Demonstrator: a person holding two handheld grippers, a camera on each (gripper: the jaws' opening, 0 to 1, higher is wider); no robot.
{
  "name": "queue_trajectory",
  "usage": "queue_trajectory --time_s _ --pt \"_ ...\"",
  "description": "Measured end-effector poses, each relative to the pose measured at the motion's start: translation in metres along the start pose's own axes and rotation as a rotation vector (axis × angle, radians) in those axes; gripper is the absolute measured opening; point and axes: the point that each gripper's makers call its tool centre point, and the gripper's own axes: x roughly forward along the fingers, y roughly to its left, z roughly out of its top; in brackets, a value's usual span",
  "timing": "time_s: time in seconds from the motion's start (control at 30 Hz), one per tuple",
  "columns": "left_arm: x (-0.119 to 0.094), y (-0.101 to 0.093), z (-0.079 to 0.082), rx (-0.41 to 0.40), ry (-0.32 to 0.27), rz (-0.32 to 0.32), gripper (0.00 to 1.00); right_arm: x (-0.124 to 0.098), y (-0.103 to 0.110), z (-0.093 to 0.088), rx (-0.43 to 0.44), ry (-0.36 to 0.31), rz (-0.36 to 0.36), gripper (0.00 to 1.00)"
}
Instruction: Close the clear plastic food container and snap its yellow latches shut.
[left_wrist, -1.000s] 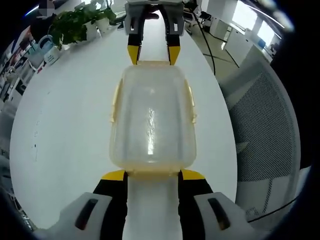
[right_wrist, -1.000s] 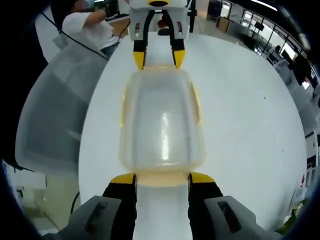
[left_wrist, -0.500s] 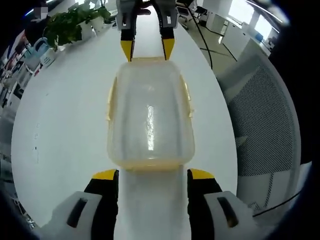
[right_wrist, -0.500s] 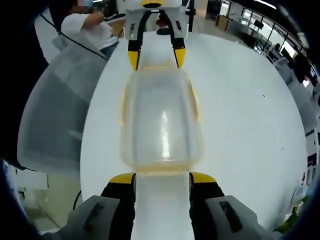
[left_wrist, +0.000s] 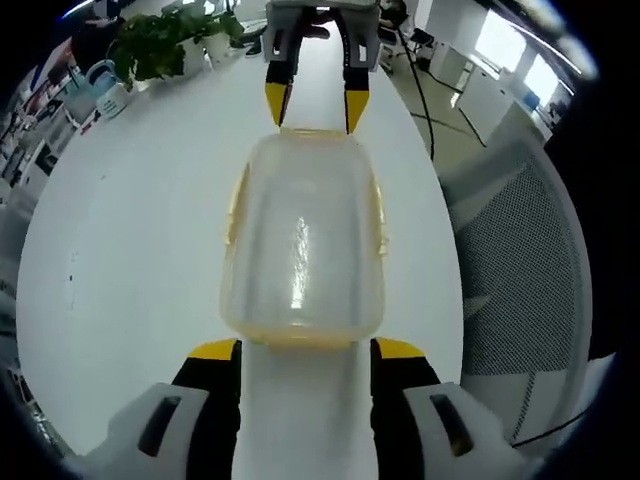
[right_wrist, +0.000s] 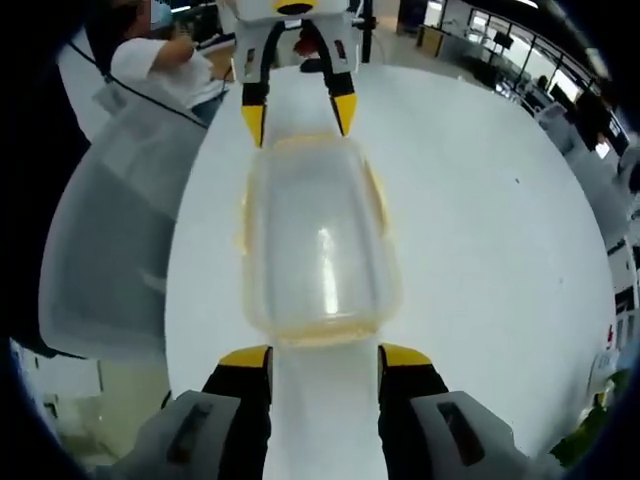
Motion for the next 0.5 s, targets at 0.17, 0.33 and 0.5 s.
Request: queue_trajectory --time_s 0.17,0.33,0.5 --pt "-0.0059 0.0022 0.0095 -0.118 -0.071 0.035 0.49 0.0011 0.0081 0.0059 0.155 -0.056 0.007 0.39" --pt "-0.0077 0.0047 0.0016 -0.197 -0.055 0.024 0.48 0.0022 0.0086 0.0048 0.172 -0.044 -0.004 0.37" --pt "-0.0075 -0.0022 0.0029 -0.394 -0.079 -0.029 0.46 0.0016 0.0076 0.0055 0.24 -0.049 -0.009 0.37"
